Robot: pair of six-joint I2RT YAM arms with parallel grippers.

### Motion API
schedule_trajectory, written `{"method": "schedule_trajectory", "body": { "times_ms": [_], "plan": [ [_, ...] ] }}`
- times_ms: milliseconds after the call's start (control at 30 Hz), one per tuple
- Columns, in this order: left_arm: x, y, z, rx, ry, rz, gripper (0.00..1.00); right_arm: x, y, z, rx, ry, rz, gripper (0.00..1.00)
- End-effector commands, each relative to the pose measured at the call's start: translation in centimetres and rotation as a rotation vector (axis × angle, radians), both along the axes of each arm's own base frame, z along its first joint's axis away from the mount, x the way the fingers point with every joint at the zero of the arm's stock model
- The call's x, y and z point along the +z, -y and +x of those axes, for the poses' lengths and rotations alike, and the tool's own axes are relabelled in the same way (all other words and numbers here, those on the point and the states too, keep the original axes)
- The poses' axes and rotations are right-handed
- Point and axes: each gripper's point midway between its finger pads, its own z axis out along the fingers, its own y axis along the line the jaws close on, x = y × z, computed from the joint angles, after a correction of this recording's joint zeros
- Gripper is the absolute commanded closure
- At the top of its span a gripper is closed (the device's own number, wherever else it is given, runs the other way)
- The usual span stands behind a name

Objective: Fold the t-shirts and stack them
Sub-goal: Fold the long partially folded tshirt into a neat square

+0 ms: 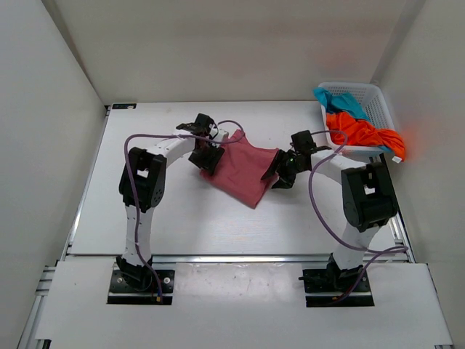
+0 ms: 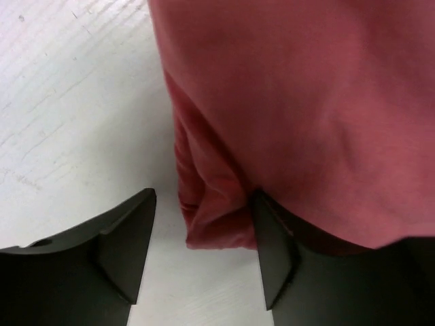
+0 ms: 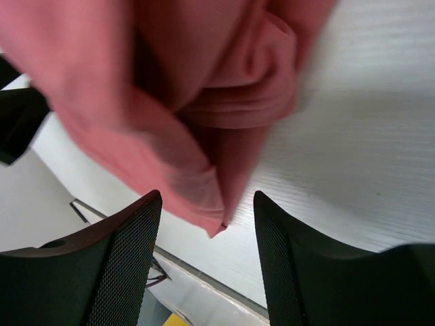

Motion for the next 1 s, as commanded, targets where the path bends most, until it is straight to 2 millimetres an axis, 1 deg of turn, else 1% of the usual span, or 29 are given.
{"method": "schedule_trajectory", "body": {
  "times_ms": [0, 67, 100, 133, 167, 200, 233, 267, 300, 333, 367, 400, 433, 467, 500, 533, 567, 600, 633, 667, 700, 733, 767, 800, 833, 867, 900, 933, 967],
  "plan": [
    [3.5, 0.8, -0.1, -0.021, 0.088, -0.035, 0.38, -1.4, 0.0, -0.9, 0.024, -0.044, -0.054, 0.38],
    [3.1, 0.9, -0.7, -0.029, 0.070, -0.036, 0.54, -2.1, -0.4, -1.2, 0.040, -0.053, -0.052, 0.38],
    [3.1, 1.0, -1.0, -0.031, 0.060, -0.041, 0.59, -2.1, -0.6, -1.2, 0.044, -0.055, -0.040, 0.38],
    [2.8, 0.9, -1.8, -0.033, 0.034, -0.046, 0.67, -2.6, -0.8, -1.5, 0.052, -0.073, -0.036, 0.38],
    [2.8, 1.0, -2.6, -0.034, 0.017, -0.055, 0.73, -2.7, -1.1, -1.7, 0.063, -0.076, -0.033, 0.40],
    [2.8, 0.9, -3.1, -0.034, 0.008, -0.056, 0.75, -3.0, -1.0, -1.9, 0.068, -0.091, -0.031, 0.41],
    [2.9, 1.1, -4.1, -0.041, -0.004, -0.069, 0.75, -3.1, -1.2, -1.7, 0.083, -0.087, -0.032, 0.47],
    [2.2, 1.1, -5.5, -0.043, -0.034, -0.065, 0.75, -3.1, -1.3, -1.9, 0.089, -0.093, -0.028, 0.56],
    [2.2, 0.7, -6.7, -0.042, -0.047, -0.064, 0.75, -3.5, -1.1, -2.3, 0.094, -0.106, -0.028, 0.69],
    [2.4, 0.9, -7.8, -0.055, -0.048, -0.071, 0.75, -3.6, -1.0, -2.6, 0.098, -0.112, -0.023, 0.75],
    [3.3, 1.1, -8.3, -0.062, -0.030, -0.085, 0.74, -3.3, -0.9, -2.6, 0.097, -0.105, -0.018, 0.83],
    [2.7, 1.0, -9.7, -0.063, -0.062, -0.091, 0.73, -3.4, -0.9, -3.3, 0.101, -0.105, -0.014, 0.87],
    [3.5, 1.0, -10.0, -0.064, -0.045, -0.099, 0.73, -3.3, -0.5, -3.3, 0.095, -0.090, 0.006, 0.89],
    [3.7, 1.0, -11.1, -0.063, -0.055, -0.111, 0.72, -3.2, -0.2, -3.9, 0.100, -0.079, 0.015, 0.91],
    [3.4, 1.0, -12.1, -0.062, -0.078, -0.119, 0.72, -2.7, -0.5, -3.7, 0.107, -0.055, 0.061, 0.92],
    [4.1, 1.0, -12.7, -0.064, -0.076, -0.139, 0.69, -2.8, -0.7, -4.5, 0.123, -0.061, 0.086, 0.92],
    [4.2, 1.1, -13.7, -0.063, -0.094, -0.161, 0.66, -2.9, -0.2, -4.8, 0.131, -0.061, 0.090, 0.94],
    [3.9, 1.0, -14.8, -0.070, -0.119, -0.175, 0.63, -2.6, -0.4, -4.7, 0.142, -0.049, 0.100, 0.94],
    [4.7, 1.2, -15.2, -0.083, -0.100, -0.189, 0.57, -2.9, -0.1, -5.3, 0.157, -0.067, 0.098, 0.93],
    [4.8, 0.8, -15.9, -0.086, -0.094, -0.187, 0.52, -2.6, -0.2, -5.0, 0.186, -0.035, 0.099, 0.87],
    [4.8, 0.3, -16.3, -0.088, -0.089, -0.183, 0.45, -2.4, -0.3, -5.2, 0.206, -0.034, 0.107, 0.78],
    [5.6, 0.4, -16.3, -0.097, -0.060, -0.196, 0.43, -2.4, -0.1, -5.5, 0.226, -0.040, 0.104, 0.73],
    [6.3, -0.1, -16.2, -0.080, -0.038, -0.203, 0.38, -1.8, 0.0, -5.1, 0.257, -0.001, 0.092, 0.68],
    [7.1, -0.8, -15.7, -0.056, -0.011, -0.208, 0.35, -2.2, 0.4, -5.9, 0.272, -0.026, 0.057, 0.65],
    [7.7, -1.1, -15.5, -0.044, -0.007, -0.217, 0.35, -1.3, 0.9, -5.5, 0.289, -0.002, 0.028, 0.64],
    [8.5, -1.6, -14.9, -0.025, 0.017, -0.235, 0.34, -0.3, 1.0, -4.8, 0.309, 0.048, 0.012, 0.64],
    [9.9, -2.5, -13.5, 0.010, 0.059, -0.241, 0.33, -0.4, 1.9, -4.9, 0.300, 0.031, -0.026, 0.64],
    [11.2, -2.4, -12.6, 0.010, 0.095, -0.255, 0.33, 0.6, 2.7, -4.6, 0.293, 0.056, -0.063, 0.67],
    [11.7, -2.8, -11.6, 0.026, 0.117, -0.257, 0.31, 1.2, 3.9, -3.9, 0.267, 0.076, -0.111, 0.70]
  ]
}}
